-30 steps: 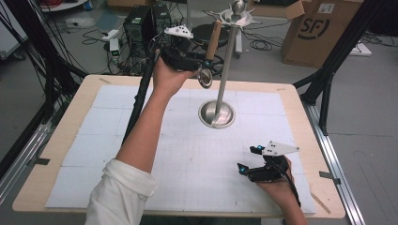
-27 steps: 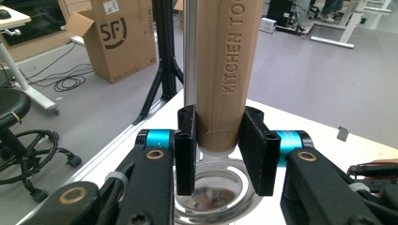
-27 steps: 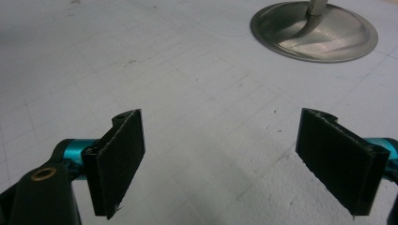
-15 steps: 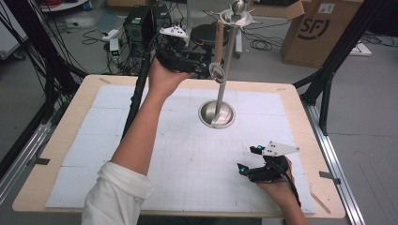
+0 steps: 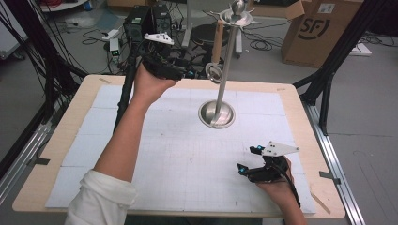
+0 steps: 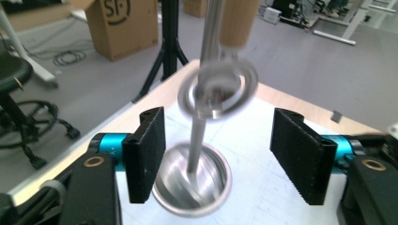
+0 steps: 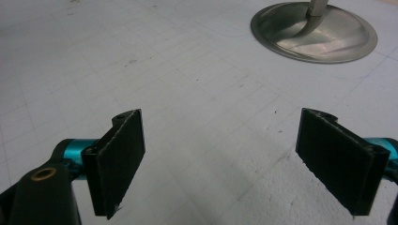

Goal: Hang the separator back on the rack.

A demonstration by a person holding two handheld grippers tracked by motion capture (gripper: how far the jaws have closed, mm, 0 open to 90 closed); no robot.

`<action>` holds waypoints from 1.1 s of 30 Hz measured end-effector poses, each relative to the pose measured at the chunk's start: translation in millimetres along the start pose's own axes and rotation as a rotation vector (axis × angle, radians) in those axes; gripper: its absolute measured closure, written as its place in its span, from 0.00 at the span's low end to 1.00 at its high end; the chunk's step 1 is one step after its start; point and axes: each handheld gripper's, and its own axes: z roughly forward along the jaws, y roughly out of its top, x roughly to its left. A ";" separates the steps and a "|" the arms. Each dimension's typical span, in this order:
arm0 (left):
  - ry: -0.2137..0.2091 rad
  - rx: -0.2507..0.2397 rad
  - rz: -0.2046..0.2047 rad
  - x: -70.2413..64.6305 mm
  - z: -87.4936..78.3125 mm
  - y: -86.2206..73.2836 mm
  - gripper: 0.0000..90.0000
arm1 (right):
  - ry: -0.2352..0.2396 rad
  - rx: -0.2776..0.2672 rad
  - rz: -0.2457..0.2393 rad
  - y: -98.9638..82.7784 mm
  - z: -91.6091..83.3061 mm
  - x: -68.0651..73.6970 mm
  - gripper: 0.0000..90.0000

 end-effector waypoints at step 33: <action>-0.006 -0.029 0.028 -12.0 -72.5 -97.4 0.07 | -0.016 0.007 0.006 -2.2 -2.2 -1.0 0.16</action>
